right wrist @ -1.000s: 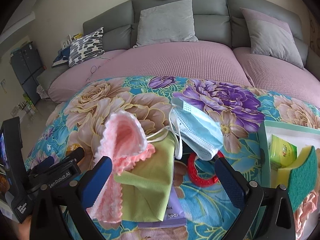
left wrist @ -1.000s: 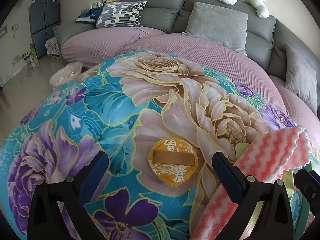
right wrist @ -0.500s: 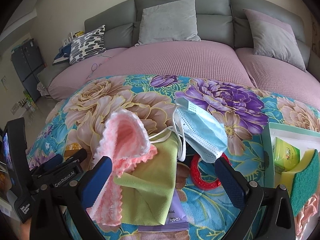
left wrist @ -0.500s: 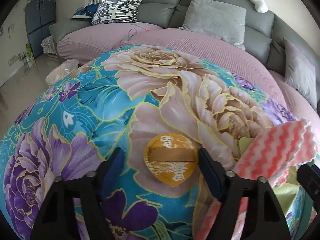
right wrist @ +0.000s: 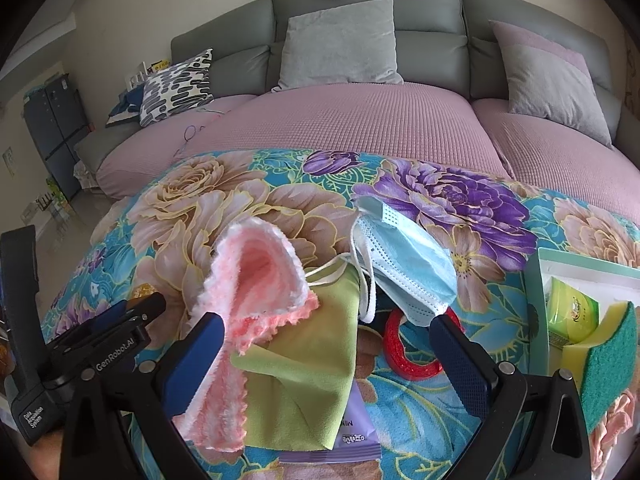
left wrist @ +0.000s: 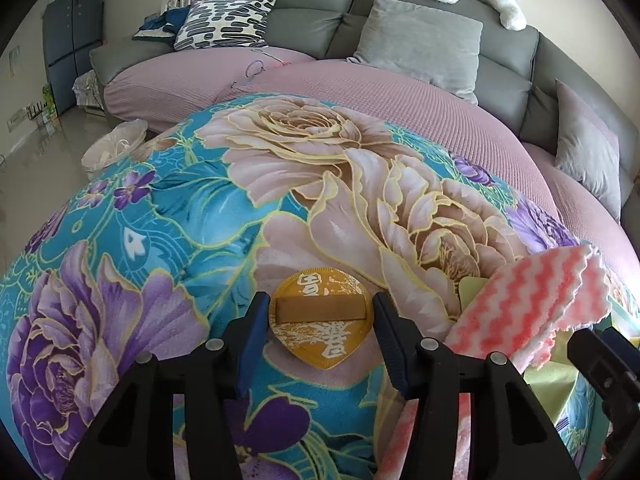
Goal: Organize soft objects
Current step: 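Grasp the orange round pad with the left gripper while the right gripper grasps the pink knitted cloth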
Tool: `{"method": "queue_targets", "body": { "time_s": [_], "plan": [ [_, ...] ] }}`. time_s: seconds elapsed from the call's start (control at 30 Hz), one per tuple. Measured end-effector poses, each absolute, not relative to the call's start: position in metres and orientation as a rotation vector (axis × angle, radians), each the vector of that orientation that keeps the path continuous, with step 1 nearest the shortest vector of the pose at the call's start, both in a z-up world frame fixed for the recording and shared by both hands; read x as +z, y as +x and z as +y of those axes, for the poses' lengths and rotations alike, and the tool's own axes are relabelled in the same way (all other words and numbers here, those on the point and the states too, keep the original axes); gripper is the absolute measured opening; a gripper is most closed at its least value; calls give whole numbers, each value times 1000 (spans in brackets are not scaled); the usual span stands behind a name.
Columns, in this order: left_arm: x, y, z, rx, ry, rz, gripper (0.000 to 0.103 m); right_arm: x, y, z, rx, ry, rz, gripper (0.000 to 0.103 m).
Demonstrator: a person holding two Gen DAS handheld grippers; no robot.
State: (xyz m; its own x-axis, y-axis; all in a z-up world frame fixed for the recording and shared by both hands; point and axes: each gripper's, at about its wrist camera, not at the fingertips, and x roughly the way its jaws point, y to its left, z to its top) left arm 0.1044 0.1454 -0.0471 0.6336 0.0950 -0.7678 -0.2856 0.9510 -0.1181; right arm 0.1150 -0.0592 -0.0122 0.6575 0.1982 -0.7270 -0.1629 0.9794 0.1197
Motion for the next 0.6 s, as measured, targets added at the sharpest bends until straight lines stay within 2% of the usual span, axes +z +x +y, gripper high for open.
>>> {"method": "queue_targets", "body": {
  "time_s": [0.6],
  "plan": [
    [-25, 78, 184, 328, -313, 840, 54, -13, 109, -24, 295, -4, 824, 103]
  ]
}}
